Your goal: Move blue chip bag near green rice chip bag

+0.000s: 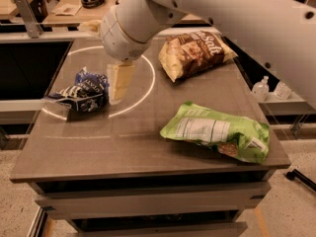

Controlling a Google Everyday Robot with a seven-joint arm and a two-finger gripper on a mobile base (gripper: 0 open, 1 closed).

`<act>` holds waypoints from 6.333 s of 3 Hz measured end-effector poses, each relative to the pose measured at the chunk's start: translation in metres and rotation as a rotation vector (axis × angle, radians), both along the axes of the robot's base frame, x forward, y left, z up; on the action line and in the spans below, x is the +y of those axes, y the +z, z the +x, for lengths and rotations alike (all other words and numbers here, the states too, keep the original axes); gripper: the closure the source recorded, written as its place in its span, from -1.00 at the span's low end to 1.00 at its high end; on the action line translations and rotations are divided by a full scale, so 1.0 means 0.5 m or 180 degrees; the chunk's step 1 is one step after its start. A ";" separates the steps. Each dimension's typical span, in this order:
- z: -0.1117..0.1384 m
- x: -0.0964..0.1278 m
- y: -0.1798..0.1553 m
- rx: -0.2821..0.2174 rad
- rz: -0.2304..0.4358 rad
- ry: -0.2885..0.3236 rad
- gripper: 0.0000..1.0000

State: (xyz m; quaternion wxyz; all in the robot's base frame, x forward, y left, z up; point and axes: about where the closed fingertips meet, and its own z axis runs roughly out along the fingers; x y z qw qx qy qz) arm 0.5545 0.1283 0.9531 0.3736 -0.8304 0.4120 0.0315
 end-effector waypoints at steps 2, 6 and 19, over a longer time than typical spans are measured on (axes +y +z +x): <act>0.035 0.037 -0.034 0.0200 -0.0060 0.0151 -1.00; 0.047 0.075 -0.098 0.0082 -0.0275 0.0105 -1.00; -0.096 -0.266 -0.093 0.0248 -0.1023 -0.0710 0.63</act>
Offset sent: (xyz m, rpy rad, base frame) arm 0.0255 0.0229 -0.0259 -0.0374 0.0960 0.0753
